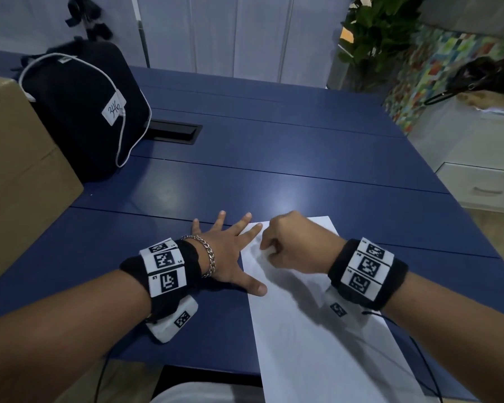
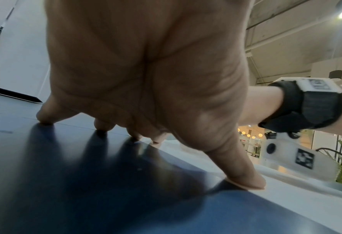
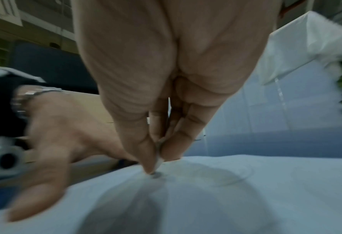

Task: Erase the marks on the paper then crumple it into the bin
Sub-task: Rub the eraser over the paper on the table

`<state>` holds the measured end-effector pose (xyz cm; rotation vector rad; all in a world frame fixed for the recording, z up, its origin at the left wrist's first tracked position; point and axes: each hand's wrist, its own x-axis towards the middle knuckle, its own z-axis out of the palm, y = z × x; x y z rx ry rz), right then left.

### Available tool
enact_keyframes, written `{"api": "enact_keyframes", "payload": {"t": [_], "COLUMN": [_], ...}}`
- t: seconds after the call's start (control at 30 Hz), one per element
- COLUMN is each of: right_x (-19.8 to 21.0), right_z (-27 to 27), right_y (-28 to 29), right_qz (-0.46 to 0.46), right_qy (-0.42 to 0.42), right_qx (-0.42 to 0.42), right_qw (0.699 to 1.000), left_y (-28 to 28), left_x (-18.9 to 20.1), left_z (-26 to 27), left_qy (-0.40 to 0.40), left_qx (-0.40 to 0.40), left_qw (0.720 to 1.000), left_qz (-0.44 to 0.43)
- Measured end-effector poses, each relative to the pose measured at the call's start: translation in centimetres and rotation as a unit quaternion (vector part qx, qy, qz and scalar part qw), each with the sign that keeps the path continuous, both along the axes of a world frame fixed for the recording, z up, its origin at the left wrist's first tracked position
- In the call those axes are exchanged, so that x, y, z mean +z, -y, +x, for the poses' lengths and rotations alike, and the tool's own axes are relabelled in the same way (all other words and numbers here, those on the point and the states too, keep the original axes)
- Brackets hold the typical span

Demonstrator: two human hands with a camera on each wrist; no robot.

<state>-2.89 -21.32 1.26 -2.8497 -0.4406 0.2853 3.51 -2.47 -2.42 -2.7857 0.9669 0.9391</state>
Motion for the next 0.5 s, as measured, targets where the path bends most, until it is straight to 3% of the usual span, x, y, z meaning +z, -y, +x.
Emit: {"api": "enact_keyframes", "payload": {"t": [0.07, 0.2, 0.37, 0.5], "right_x": [0.4, 0.4, -0.2, 0.3], "right_z": [0.5, 1.9, 0.4, 2.4], "right_y": [0.4, 1.3, -2.0, -0.1], "right_qz": [-0.027, -0.033, -0.108, -0.079], "right_qy": [-0.007, 0.033, 0.015, 0.031], "right_qx": [-0.007, -0.098, -0.026, -0.09], "right_qw": [1.0, 0.994, 0.994, 0.992], "left_y": [0.0, 0.0, 0.1, 0.1], "left_x": [-0.1, -0.2, -0.2, 0.0], "left_z": [0.0, 0.0, 0.1, -0.1], "left_qy": [0.003, 0.009, 0.004, -0.001], "left_qx": [0.002, 0.006, 0.001, 0.006], "left_qw": [1.0, 1.0, 1.0, 1.0], "left_qz": [-0.002, 0.0, 0.004, 0.003]}}
